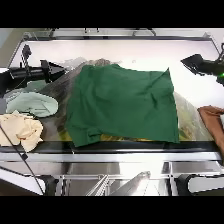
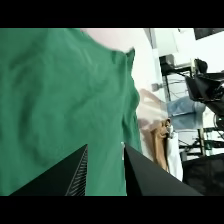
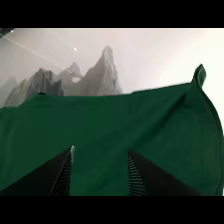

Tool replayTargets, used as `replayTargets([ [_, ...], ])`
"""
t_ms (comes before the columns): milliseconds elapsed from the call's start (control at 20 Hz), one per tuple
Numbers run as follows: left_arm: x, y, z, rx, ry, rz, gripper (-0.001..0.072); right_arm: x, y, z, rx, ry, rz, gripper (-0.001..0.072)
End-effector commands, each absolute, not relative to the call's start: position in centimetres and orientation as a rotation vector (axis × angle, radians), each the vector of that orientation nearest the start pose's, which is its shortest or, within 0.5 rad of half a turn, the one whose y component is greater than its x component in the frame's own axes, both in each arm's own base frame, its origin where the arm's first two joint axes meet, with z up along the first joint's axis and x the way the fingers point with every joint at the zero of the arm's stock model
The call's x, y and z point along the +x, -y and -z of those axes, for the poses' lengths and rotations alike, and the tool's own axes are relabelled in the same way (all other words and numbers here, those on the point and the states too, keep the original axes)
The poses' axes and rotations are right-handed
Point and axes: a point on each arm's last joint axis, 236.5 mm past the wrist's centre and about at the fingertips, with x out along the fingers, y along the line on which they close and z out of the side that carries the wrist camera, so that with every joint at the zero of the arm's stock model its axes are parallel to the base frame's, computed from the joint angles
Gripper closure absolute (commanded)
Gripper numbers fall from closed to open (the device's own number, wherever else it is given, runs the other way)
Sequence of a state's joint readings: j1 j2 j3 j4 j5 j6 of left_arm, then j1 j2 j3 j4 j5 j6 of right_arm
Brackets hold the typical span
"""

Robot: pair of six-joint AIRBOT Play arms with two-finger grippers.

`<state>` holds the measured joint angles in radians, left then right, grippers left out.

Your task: Fold the shirts.

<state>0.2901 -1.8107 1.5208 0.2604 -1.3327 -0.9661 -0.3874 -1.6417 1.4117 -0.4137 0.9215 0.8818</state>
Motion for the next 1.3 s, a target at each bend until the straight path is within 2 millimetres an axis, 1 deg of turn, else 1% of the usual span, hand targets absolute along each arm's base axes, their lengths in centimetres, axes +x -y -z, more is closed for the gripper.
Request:
replayTargets([
  [0,51.3,5.8,-5.4,-0.905,-1.032,0.818,0.0466,51.0,4.6,-6.3,0.738,-0.766,-0.452,0.0421],
  [50,50.1,4.6,-4.7,-0.865,-1.107,0.772,0.0467,48.4,4.4,-5.9,0.761,-0.847,-0.512,0.0423],
  [100,48.4,3.3,-3.7,-0.814,-1.190,0.711,0.0468,45.8,4.1,-5.1,0.783,-0.931,-0.547,0.0428],
  [150,46.6,1.9,-2.7,-0.763,-1.257,0.636,0.0469,43.3,3.8,-3.9,0.798,-1.012,-0.564,0.0534],
  [200,44.5,0.9,-2.0,-0.732,-1.303,0.581,0.0469,40.6,3.6,-2.0,0.813,-1.095,-0.534,0.0557],
  [300,40.4,-0.2,-0.8,-0.746,-1.361,0.499,0.0466,35.5,3.3,1.8,0.835,-1.204,-0.429,0.0557],
  [350,38.3,-0.6,0.3,-0.773,-1.391,0.454,0.0423,33.1,3.3,3.7,0.845,-1.244,-0.356,0.0557],
  [450,34.9,-0.6,2.0,-0.852,-1.441,0.411,0.0417,28.6,3.9,7.1,0.851,-1.312,-0.179,0.0550],
  [500,33.4,-0.4,2.7,-0.893,-1.461,0.397,0.0417,26.8,4.2,8.4,0.842,-1.341,-0.108,0.0519],
  [550,32.4,-0.3,3.3,-0.925,-1.479,0.387,0.0418,25.0,4.1,9.5,0.830,-1.370,-0.057,0.0357],
  [600,31.6,-0.3,3.7,-0.951,-1.490,0.379,0.0417,23.7,4.0,10.3,0.818,-1.397,-0.025,0.0301],
  [650,30.9,-0.2,4.0,-0.976,-1.500,0.371,0.0418,22.9,3.7,11.0,0.826,-1.407,-0.001,0.0301],
  [750,29.7,0.4,4.7,-1.006,-1.533,0.374,0.0417,22.1,3.2,12.0,0.845,-1.423,0.011,0.0301],
  [850,28.4,1.2,5.4,-1.034,-1.572,0.380,0.0417,21.4,2.3,12.7,0.880,-1.457,-0.003,0.0301],
  [900,27.8,1.7,5.9,-1.042,-1.591,0.380,0.0417,21.5,1.6,12.9,0.892,-1.459,-0.028,0.0301],
  [1050,26.9,2.5,7.1,-1.038,-1.606,0.382,0.0417,23.1,-0.6,12.7,0.935,-1.410,-0.131,0.0304],
  [1200,27.1,2.7,8.5,-1.021,-1.593,0.336,0.0417,24.0,-2.0,13.5,0.970,-1.414,-0.155,0.0305],
  [1250,27.3,2.8,9.0,-1.011,-1.589,0.323,0.0417,24.2,-2.2,13.6,0.979,-1.406,-0.170,0.0336],
])
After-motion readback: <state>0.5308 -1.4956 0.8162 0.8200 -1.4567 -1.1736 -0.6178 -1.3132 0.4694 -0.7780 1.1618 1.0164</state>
